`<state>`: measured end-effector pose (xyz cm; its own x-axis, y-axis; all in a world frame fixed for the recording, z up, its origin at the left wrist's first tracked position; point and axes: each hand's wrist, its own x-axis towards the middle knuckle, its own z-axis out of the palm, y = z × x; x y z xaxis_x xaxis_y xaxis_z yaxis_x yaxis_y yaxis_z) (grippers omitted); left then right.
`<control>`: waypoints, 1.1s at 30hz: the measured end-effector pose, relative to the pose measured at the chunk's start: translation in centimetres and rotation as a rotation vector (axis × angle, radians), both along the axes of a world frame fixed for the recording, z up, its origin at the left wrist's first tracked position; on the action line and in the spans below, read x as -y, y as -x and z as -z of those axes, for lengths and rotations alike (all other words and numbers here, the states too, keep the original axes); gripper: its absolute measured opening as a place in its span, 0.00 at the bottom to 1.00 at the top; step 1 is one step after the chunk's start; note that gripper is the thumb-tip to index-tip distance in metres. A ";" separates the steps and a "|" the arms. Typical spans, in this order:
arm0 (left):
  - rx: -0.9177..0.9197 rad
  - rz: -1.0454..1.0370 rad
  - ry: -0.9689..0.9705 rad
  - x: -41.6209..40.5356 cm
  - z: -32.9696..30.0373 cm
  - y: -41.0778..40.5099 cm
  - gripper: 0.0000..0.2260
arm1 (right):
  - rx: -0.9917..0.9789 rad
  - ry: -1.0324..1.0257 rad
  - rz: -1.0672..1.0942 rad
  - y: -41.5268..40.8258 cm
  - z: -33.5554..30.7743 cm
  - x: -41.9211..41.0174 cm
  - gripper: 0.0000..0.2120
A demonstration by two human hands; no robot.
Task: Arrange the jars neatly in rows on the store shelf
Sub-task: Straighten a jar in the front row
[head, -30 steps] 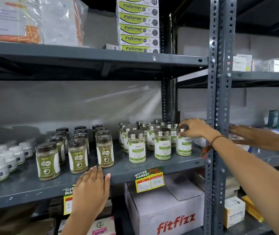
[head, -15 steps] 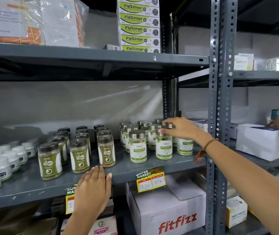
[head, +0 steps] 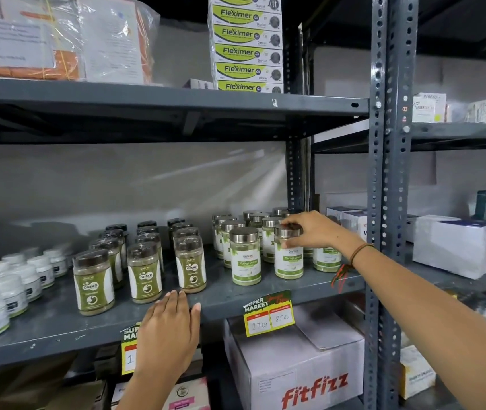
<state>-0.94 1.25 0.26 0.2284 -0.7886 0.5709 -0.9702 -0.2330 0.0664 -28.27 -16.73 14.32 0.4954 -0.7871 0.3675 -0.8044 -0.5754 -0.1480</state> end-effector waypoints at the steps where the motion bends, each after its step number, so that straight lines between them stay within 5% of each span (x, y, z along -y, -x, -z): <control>1: 0.001 0.001 0.003 0.0 0.0 0.0 0.31 | 0.002 -0.001 -0.001 0.0 0.0 0.0 0.30; 6: 0.002 0.005 0.004 -0.1 0.0 0.0 0.31 | -0.008 -0.031 -0.011 -0.3 -0.3 -0.3 0.33; 15: -0.004 0.000 0.015 0.0 0.1 -0.1 0.26 | 0.121 0.253 -0.248 -9.2 -1.6 -5.1 0.31; 22: 0.006 0.015 0.036 0.5 0.6 -0.5 0.26 | -0.136 0.124 -0.354 -17.0 -0.4 -6.0 0.35; 33: 0.002 0.039 0.024 0.9 1.0 -0.9 0.29 | -0.075 0.050 -0.370 -18.3 -0.4 -5.6 0.29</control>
<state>-0.02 0.35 -0.73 0.1966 -0.7830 0.5901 -0.9787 -0.1930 0.0700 -9.99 -11.10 14.77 0.7697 -0.5320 0.3528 -0.5482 -0.8341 -0.0616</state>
